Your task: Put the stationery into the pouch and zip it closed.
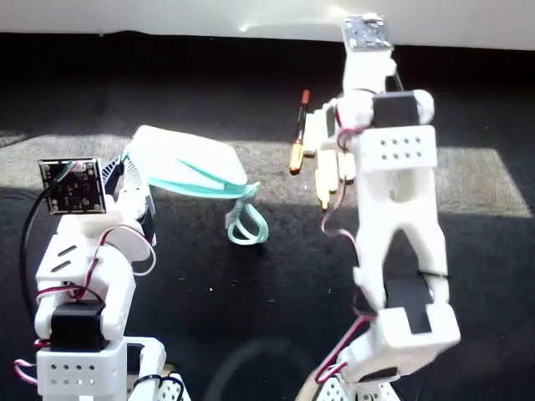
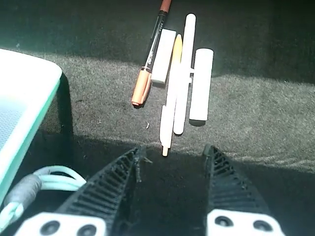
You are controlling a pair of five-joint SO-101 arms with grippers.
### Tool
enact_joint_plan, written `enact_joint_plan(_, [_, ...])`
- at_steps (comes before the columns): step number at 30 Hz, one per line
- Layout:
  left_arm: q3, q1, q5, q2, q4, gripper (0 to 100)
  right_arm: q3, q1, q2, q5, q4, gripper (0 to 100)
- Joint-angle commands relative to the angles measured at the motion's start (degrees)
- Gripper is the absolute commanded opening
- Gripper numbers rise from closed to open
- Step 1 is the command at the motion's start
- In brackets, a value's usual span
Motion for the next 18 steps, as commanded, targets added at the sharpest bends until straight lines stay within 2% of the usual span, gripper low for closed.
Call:
enact_joint_plan(1, [0.7, -0.7, 4.0, -0.6, -2.3, 1, -10.9, -3.8, 11.0, -0.4, 0.2, 17.8])
enact_joint_plan(4, [1.4, -0.7, 6.2, -0.7, -2.2, 1, -16.6, -5.7, 19.4, -0.4, 0.2, 17.6])
enact_joint_plan(9, [1.4, -3.5, 5.9, -0.4, -2.2, 1, -22.5, -5.8, 30.3, -0.4, 0.2, 17.4])
enact_joint_plan(14, [3.4, -4.8, 0.0, -0.7, -2.3, 1, -25.8, -5.9, 36.5, -0.4, 0.2, 17.3])
enact_joint_plan(18, [4.2, -4.8, -0.2, -0.7, -2.3, 1, -27.5, -5.9, 40.2, -0.4, -0.3, 17.3])
